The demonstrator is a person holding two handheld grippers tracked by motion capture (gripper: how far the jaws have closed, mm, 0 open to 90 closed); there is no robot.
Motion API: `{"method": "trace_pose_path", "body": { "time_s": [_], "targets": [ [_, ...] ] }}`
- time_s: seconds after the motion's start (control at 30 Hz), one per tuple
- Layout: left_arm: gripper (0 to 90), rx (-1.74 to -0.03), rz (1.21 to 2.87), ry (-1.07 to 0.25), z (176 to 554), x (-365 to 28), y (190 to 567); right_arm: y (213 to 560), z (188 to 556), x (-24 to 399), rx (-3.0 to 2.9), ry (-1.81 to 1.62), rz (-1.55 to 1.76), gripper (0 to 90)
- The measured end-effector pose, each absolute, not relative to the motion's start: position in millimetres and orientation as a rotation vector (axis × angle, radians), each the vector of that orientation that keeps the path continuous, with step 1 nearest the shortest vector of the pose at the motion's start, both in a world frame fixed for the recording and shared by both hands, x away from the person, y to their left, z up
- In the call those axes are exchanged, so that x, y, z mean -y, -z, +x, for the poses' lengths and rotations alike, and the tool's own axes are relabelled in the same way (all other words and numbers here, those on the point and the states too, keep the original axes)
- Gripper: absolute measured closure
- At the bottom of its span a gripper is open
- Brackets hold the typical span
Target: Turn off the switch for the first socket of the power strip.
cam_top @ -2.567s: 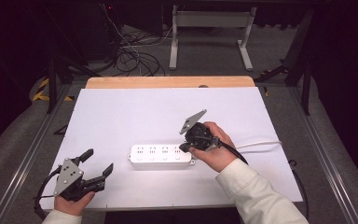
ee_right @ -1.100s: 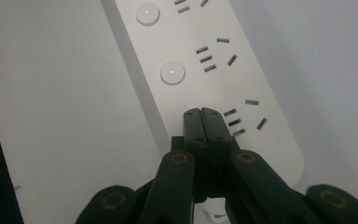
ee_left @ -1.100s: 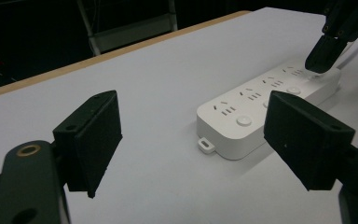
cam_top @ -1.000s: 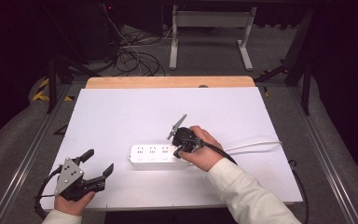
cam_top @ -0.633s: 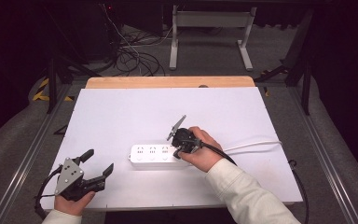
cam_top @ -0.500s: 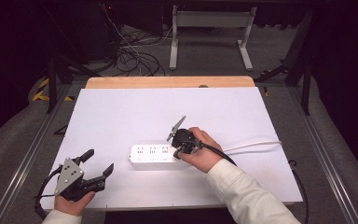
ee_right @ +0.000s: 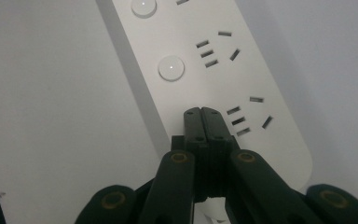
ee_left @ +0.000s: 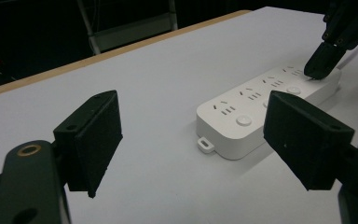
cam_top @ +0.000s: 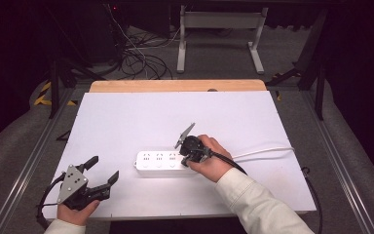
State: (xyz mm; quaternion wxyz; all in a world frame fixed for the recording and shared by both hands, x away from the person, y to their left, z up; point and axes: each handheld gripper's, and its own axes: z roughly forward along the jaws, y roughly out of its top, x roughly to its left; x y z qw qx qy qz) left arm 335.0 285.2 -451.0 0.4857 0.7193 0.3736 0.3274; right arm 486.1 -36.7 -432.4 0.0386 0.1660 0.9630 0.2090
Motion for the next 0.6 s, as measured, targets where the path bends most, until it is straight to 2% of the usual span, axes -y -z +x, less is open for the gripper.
{"method": "trace_pose_path", "body": {
  "time_s": [0.6],
  "targets": [
    [19.6, -0.908, 1.753, -0.797, 335.2, -284.9, 451.1, 429.8, 484.8, 38.5, -2.923, -0.714, 0.528, 90.0]
  ]
}}
